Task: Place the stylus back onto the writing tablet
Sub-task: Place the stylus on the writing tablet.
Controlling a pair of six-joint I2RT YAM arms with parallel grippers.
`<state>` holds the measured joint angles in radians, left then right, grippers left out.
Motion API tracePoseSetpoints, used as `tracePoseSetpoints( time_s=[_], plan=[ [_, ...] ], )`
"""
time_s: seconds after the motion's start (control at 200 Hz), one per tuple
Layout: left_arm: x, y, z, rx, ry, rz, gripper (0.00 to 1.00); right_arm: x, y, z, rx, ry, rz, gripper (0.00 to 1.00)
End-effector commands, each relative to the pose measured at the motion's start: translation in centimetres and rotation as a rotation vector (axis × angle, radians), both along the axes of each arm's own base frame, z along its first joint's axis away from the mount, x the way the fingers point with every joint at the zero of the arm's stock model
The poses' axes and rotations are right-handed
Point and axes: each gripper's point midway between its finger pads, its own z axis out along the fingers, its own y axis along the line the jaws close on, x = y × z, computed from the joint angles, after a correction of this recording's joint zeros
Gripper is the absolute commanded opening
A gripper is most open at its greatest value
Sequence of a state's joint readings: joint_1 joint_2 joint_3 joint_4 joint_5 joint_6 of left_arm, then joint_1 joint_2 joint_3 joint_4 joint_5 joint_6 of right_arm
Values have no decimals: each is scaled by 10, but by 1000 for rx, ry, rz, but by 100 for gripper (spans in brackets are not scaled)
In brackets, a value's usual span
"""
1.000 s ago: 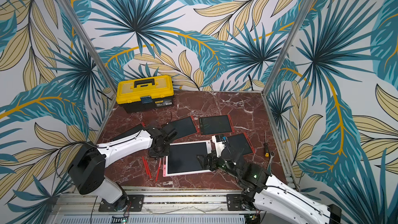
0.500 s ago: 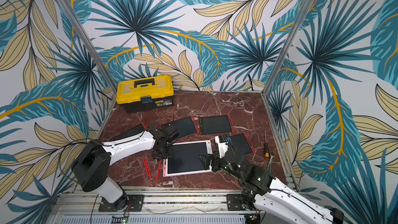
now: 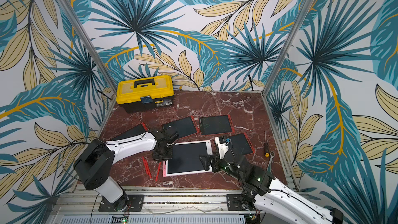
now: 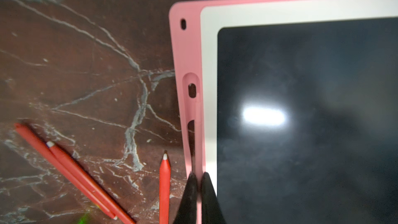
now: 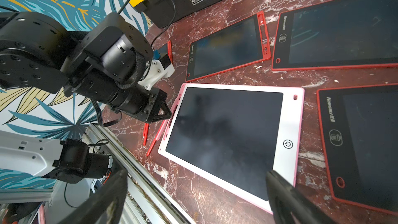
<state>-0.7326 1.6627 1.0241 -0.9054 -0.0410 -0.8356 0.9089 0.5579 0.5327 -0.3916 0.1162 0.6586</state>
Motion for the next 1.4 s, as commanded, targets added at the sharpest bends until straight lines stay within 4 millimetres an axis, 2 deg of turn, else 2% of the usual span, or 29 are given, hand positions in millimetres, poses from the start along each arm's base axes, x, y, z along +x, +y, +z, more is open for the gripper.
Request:
tracePoseSetpoints(
  time_s=[0.0,0.315,0.836,1.392],
  plan=[
    [-4,4,-8,18,6,14,6,-2,-4,-13,-39,25,-9,99],
    [-4,10,-13,51,1,43,7,-1,-4,-16,-35,34,-17,99],
    [-4,9,-17,56,11,42,10,0,-1,-20,-47,49,-11,99],
    [0,7,-6,28,-18,41,14,1,2,-20,-62,52,1,99]
  ],
)
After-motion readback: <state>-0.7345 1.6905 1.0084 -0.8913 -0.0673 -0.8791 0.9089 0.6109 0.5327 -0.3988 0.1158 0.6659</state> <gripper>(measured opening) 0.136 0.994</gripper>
